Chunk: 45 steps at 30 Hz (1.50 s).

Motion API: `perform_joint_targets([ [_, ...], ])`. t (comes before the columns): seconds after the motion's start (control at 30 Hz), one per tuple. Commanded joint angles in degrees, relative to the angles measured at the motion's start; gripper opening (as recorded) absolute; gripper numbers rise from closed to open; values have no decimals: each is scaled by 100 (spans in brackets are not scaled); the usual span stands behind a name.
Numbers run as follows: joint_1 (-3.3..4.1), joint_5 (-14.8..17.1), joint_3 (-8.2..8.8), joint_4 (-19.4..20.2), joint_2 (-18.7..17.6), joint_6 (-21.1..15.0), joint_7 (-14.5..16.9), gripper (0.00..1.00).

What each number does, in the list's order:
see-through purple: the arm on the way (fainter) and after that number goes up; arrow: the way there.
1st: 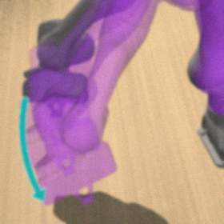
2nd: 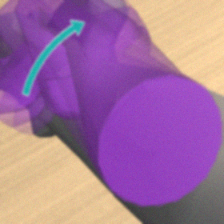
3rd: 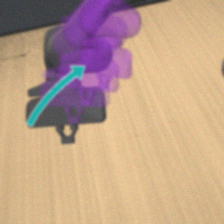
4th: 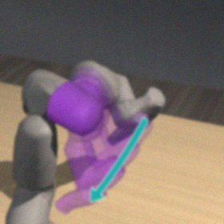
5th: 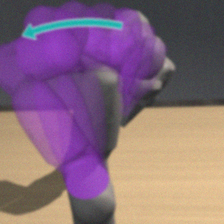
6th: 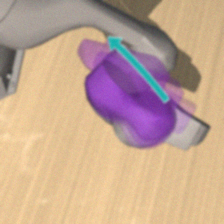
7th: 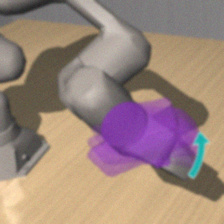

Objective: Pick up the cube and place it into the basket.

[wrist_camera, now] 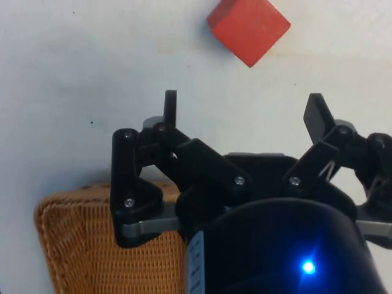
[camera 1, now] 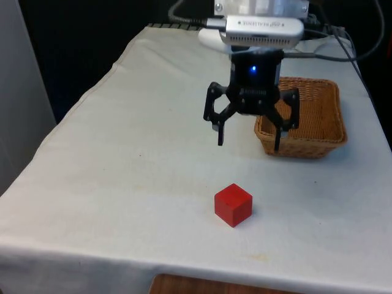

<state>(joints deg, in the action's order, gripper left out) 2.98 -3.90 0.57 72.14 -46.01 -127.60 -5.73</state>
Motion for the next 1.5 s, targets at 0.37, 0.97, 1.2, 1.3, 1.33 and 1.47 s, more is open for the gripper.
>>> perform_joint_targets([
  [0.37,40,-29,40,-52,-298,-269,-533,100],
  [0.97,69,-126,46,-195,-722,-550,-1272,100],
  [1.2,80,-252,46,-407,-951,-533,-1610,100],
  [1.3,80,-298,46,-476,-1026,-533,-1730,100],
  [1.33,52,-292,6,-441,-991,-539,-1684,100],
  [1.47,86,-355,46,-556,-1129,-539,-1896,100],
])
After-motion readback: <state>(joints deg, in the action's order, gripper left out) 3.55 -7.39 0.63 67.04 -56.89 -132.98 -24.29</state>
